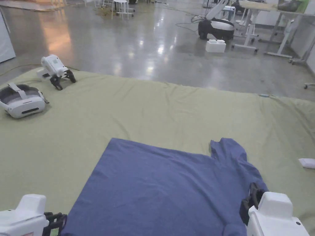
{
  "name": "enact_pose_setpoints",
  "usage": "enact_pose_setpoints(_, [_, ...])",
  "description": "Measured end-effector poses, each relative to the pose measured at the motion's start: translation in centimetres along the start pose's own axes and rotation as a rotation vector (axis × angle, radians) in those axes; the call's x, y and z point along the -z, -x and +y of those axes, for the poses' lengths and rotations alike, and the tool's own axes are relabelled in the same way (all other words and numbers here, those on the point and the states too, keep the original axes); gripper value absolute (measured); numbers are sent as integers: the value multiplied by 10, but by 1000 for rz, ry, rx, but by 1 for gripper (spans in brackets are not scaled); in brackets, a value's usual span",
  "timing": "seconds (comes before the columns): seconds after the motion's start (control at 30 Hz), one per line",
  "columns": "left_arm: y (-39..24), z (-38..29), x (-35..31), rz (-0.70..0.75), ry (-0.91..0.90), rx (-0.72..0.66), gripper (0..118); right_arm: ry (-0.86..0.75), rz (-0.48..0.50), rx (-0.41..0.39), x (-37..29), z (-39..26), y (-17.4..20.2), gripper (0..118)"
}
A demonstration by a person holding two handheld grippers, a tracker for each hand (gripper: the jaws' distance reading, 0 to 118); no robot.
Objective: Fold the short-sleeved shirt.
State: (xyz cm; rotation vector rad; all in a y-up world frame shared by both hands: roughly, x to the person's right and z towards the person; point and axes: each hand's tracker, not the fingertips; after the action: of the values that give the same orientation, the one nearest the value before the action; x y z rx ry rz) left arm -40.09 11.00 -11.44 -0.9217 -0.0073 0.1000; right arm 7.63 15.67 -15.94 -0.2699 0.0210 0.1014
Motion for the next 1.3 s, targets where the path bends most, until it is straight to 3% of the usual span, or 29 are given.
enact_pose_setpoints(0.03, [-1,-2,4,-3,32,-9,50,10,1,1,1,-2,0,0])
enact_pose_setpoints(0.07, [-2,-4,10,1,61,-19,57,22,3,0,2,-3,1,0])
enact_pose_setpoints(0.23, [-13,-5,35,70,151,-45,59,60,6,-6,3,-9,-1,0])
enact_pose_setpoints(0.37, [-22,-5,44,94,192,-60,48,85,7,-12,2,-14,-5,0])
enact_pose_setpoints(0.4, [-23,-2,38,102,193,-61,40,91,5,-15,0,-15,-7,0])
enact_pose_setpoints(0.43, [-28,-1,35,101,190,-52,20,95,2,-17,-1,-17,-9,0])
enact_pose_setpoints(0.47, [-33,0,33,88,179,-31,8,101,-1,-17,-2,-18,-12,0])
enact_pose_setpoints(0.5, [-38,-1,32,66,171,-18,4,107,-6,-11,-5,-19,-16,0])
enact_pose_setpoints(0.63, [-40,-4,26,60,169,7,1,178,-22,26,-15,-24,-38,0])
enact_pose_setpoints(0.73, [-34,-5,14,42,134,-12,1,323,-11,9,-25,-32,-60,3])
enact_pose_setpoints(0.8, [-30,-5,8,42,120,-2,1,444,-11,13,-34,-46,-76,9])
enact_pose_setpoints(0.87, [-30,-5,2,43,107,2,1,568,-15,25,-40,-62,-91,51])
enact_pose_setpoints(0.9, [-31,-5,0,38,102,2,1,619,-12,42,-44,-74,-97,67])
enact_pose_setpoints(0.93, [-27,-5,2,37,99,2,1,651,-19,51,-46,-83,-102,75])
enact_pose_setpoints(1.1, [-26,-7,7,42,104,10,1,811,19,81,-42,-124,-111,73])
enact_pose_setpoints(1.3, [-25,-11,11,42,117,1,1,797,80,122,-35,-128,-107,10])
